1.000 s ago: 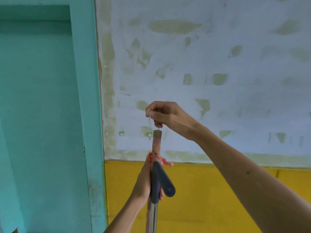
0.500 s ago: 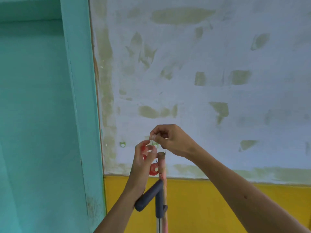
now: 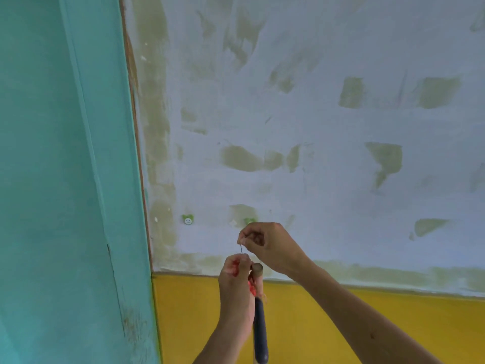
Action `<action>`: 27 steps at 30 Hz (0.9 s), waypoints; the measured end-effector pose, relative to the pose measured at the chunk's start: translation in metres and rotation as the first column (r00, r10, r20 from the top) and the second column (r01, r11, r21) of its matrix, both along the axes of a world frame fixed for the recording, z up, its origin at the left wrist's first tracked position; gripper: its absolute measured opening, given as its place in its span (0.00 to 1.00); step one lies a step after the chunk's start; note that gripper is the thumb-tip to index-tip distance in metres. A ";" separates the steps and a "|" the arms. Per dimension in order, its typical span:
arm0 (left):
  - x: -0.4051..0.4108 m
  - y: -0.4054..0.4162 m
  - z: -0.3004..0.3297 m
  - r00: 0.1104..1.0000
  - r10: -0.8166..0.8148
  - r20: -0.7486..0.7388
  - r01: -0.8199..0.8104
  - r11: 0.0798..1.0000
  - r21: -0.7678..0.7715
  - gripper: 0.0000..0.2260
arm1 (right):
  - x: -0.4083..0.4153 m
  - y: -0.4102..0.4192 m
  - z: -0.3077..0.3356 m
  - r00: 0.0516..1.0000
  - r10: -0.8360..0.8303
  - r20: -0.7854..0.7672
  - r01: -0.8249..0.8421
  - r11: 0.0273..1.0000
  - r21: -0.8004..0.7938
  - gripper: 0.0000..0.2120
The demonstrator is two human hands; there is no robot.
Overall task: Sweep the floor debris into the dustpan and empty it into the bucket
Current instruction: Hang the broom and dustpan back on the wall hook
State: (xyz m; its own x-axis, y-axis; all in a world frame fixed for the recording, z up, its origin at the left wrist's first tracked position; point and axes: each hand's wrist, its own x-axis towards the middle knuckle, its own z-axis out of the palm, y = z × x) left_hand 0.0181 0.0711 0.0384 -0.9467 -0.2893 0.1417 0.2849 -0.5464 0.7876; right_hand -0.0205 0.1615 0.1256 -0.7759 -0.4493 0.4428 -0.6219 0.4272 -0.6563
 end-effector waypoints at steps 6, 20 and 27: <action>-0.053 -0.019 -0.001 0.999 -0.031 0.010 0.032 0.996 -0.082 0.07 | -0.050 -0.007 -0.022 0.980 -0.198 0.005 0.197 0.970 -0.144 0.03; -0.147 -0.012 -0.018 0.967 0.191 0.167 -0.169 0.976 -0.137 0.08 | -0.134 -0.012 -0.082 0.916 -0.374 0.147 0.402 0.855 -0.329 0.09; -0.167 -0.016 -0.022 0.934 0.267 0.238 -0.236 0.960 -0.151 0.09 | -0.138 -0.028 -0.095 0.832 -0.493 0.257 0.553 0.691 -0.466 0.07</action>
